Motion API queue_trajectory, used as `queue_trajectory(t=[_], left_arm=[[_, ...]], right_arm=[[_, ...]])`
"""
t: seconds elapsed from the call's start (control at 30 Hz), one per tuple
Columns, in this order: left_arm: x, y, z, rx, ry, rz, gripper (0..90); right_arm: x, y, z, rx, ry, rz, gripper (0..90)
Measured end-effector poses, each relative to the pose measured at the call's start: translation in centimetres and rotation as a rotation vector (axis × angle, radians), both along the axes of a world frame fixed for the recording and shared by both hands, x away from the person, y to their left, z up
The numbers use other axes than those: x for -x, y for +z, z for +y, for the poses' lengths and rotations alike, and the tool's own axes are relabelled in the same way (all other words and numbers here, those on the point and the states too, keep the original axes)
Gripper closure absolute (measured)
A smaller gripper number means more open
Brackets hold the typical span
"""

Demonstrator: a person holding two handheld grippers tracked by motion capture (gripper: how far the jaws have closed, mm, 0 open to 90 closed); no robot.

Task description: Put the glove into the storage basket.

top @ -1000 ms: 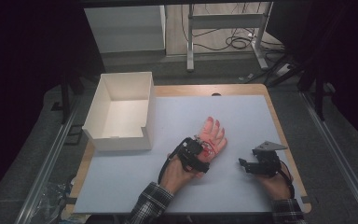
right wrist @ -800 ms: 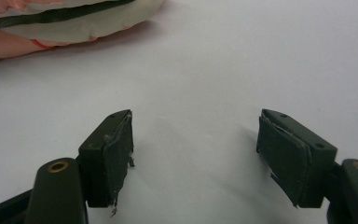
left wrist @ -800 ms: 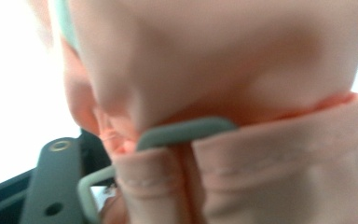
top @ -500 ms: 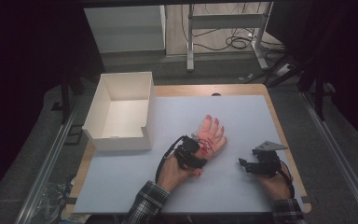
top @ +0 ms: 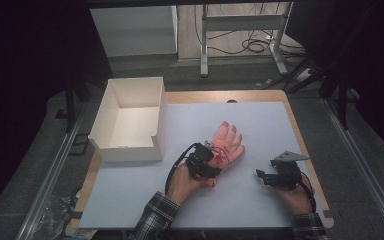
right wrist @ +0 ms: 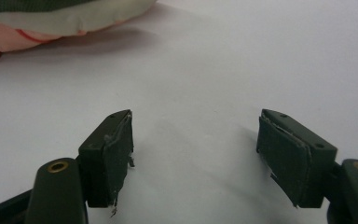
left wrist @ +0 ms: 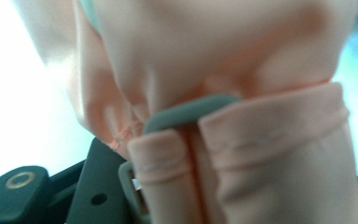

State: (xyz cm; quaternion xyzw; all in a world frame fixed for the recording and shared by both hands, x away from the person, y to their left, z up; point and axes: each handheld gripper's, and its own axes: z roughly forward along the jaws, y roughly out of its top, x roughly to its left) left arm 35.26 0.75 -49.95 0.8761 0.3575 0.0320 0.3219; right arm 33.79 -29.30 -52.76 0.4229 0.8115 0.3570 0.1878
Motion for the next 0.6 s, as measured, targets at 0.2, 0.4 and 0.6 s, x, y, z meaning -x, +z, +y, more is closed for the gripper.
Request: queue_trajectory(t=[0.2, 0.4, 0.6], left_arm=[[-0.2, 1.1, 0.5, -0.001, 0.000, -0.007, 56.3], [-0.7, 2.2, 1.1, -0.008, 0.013, -0.018, 56.3], [-1.3, 3.5, 2.1, -0.019, 0.031, -0.027, 56.1]], right_arm=[[0.0, 0.0, 0.0, -0.001, 0.000, 0.001, 27.5], [0.0, 0.0, 0.0, -0.001, 0.001, 0.001, 27.6], [0.0, 0.0, 0.0, -0.003, 0.001, 0.001, 27.8]])
